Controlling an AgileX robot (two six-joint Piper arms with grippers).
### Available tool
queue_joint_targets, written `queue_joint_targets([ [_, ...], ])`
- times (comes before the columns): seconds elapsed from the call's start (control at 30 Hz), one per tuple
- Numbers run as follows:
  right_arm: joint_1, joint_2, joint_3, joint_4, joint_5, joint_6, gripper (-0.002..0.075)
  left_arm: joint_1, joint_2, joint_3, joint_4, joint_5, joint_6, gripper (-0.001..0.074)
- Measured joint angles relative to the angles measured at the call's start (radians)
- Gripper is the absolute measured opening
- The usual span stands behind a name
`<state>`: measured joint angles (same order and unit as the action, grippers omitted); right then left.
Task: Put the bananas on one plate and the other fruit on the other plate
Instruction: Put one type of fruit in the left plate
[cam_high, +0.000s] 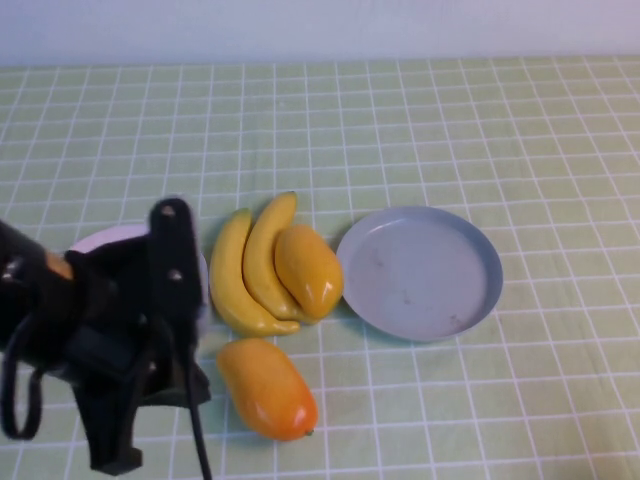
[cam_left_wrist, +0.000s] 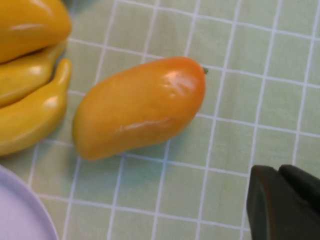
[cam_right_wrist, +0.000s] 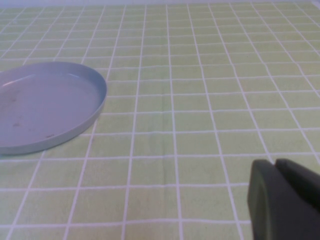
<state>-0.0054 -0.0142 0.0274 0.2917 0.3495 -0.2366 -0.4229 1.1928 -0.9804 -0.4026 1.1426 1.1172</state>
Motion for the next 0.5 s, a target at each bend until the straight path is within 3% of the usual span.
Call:
queue_joint_targets([
  [0.13, 0.000, 0.000, 0.000, 0.000, 0.000, 0.000, -0.0017, -0.127, 0.108, -0.075, 0.082, 0.005, 0.023, 0.0028],
  [0.2, 0.000, 0.000, 0.000, 0.000, 0.000, 0.000, -0.0017, -0.190, 0.161, -0.109, 0.143, 0.005, 0.027, 0.0095],
  [0.27, 0.000, 0.000, 0.000, 0.000, 0.000, 0.000, -0.0017, -0.239, 0.207, -0.125, 0.197, -0.002, 0.027, 0.0218],
  [0.4, 0.000, 0.000, 0.000, 0.000, 0.000, 0.000, -0.0017, -0.297, 0.294, -0.129, 0.245, -0.044, 0.027, 0.0542],
  [0.5, 0.000, 0.000, 0.000, 0.000, 0.000, 0.000, -0.0017, -0.325, 0.335, -0.129, 0.283, -0.070, 0.035, 0.0648],
])
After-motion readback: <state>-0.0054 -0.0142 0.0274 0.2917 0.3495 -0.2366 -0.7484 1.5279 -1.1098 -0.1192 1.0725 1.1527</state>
